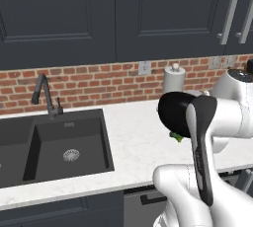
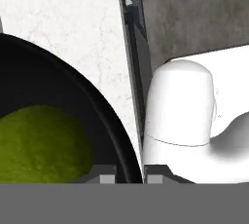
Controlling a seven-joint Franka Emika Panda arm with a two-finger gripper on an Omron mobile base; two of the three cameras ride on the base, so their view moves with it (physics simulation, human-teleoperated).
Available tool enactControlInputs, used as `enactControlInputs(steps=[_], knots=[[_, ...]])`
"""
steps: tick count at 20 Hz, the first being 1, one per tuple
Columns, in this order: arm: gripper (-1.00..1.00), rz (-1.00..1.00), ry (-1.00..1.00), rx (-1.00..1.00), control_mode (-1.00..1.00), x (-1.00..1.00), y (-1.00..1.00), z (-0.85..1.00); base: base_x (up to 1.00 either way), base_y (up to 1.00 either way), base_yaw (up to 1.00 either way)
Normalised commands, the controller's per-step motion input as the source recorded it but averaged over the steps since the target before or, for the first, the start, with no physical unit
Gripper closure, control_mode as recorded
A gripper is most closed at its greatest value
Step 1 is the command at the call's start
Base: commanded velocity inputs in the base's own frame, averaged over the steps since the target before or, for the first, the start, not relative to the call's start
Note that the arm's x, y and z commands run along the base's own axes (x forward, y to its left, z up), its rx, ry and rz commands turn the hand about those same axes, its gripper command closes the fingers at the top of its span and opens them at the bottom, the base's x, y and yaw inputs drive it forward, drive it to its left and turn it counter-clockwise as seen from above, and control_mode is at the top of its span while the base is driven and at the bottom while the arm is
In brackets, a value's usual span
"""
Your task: Pick the lime from the sink and place it in the bowl. Then pick the bowl and place it in the microwave. Then close the microwave door and press the start button.
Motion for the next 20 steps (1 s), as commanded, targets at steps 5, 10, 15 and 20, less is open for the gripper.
enactControlInputs(steps=[5, 10, 15, 20], knots=[[1.00, 0.00, 0.00, 0.00, -1.00, -0.35, 0.00, 0.40, 0.00, 0.00, 0.00], [1.00, 0.00, 0.00, 0.00, -1.00, -0.48, 0.00, 0.42, 0.00, 0.00, 0.00], [1.00, 0.00, 0.00, 0.00, -1.00, -0.49, 0.00, 0.24, 0.00, 0.00, 0.00], [1.00, 0.00, 0.00, 0.00, 1.00, 0.00, 0.00, 0.00, -0.73, -0.01, 0.00]])
